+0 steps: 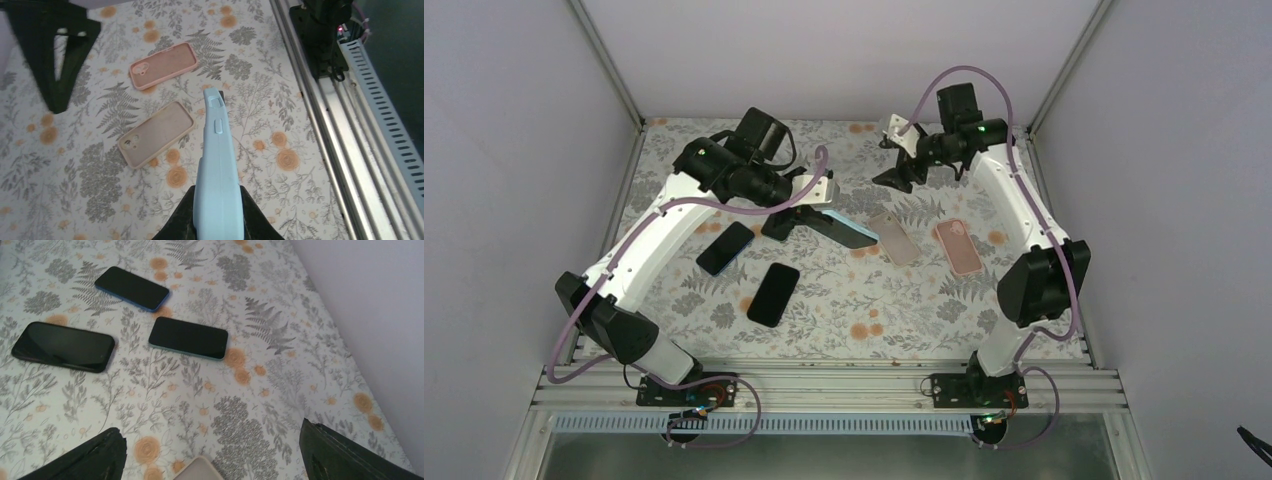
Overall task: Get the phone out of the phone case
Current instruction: Remove the phone case from the phone.
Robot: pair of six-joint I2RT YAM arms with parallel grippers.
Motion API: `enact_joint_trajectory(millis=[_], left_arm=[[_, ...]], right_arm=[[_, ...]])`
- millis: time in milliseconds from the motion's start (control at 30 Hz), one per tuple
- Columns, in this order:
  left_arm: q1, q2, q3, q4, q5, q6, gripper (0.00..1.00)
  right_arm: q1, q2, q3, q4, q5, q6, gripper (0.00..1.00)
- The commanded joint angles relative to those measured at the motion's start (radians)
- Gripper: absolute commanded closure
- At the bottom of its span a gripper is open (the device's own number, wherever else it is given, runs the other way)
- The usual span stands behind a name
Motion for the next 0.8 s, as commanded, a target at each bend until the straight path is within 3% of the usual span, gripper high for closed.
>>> enact_joint_trajectory(millis=[0,267,767], left_arm=[[0.002,-0.026,-0.005,0.079,-0.019,-0.007,0.98],[0.002,-0.014,-0.015,0.114,-0.032,-0.017,0.98],[0.002,-0.012,-0.001,0.101,-0.029,-0.026,0.98]], right_arm=[[-0.005,-0.072,-0.037,-0.155,-0.020,-0.123,0.10],[0.070,-0.286,-0.320,-0.222,0.000,-0.174,0.10],[0.088,-0.275,-0.363,-0.051,-0.004,-0.056,0.18]])
